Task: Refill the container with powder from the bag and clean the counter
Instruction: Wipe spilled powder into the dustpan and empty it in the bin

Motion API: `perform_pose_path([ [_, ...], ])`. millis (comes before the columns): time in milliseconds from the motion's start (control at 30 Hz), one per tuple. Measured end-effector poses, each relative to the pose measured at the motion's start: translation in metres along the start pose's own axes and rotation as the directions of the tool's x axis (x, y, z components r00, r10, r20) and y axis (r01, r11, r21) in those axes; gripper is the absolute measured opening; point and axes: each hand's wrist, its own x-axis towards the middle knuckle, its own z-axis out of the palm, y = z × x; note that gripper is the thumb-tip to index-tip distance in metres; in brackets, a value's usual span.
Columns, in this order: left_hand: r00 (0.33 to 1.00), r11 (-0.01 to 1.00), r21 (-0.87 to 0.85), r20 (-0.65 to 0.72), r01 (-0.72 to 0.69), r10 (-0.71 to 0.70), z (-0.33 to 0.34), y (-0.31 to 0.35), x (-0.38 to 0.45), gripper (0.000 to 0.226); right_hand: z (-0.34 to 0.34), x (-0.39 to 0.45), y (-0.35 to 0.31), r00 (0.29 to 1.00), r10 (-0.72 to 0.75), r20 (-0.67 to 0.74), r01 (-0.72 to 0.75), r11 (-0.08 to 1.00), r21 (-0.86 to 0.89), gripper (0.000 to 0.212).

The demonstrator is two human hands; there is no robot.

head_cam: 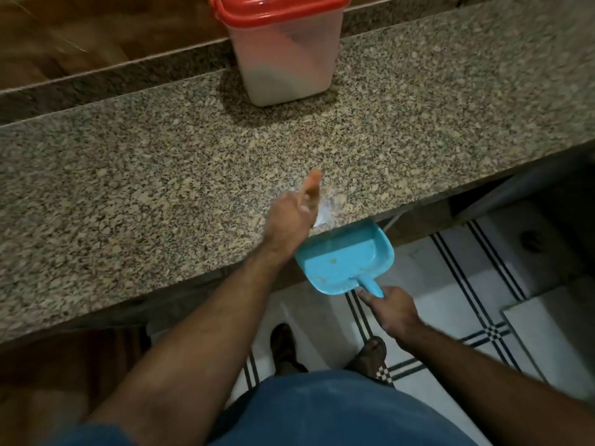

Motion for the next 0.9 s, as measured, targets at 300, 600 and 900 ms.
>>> perform_pose_path([
  [300, 0.860, 0.763, 0.482, -0.477, 0.430, -0.183, -0.031, -0.111, -0.007, 0.036, -0.059, 0.041, 0.011, 0.995, -0.030, 0.090, 0.032, 0.999, -0.015, 0.048],
  [600, 0.992, 0.979, -0.167, -0.027, 0.115, -0.122, 0.127, 0.076, 0.050, 0.039, -0.078, 0.045, 0.014, 0.991, -0.018, 0.136, 0.015, 1.000, 0.019, 0.046],
  [900, 0.868, 0.941, 0.016, 0.392, -0.337, 0.304, 0.239, 0.211, 0.138, 0.055, -0.120, 0.057, 0.031, 0.997, 0.041, 0.065, -0.042, 0.999, 0.017, 0.040],
])
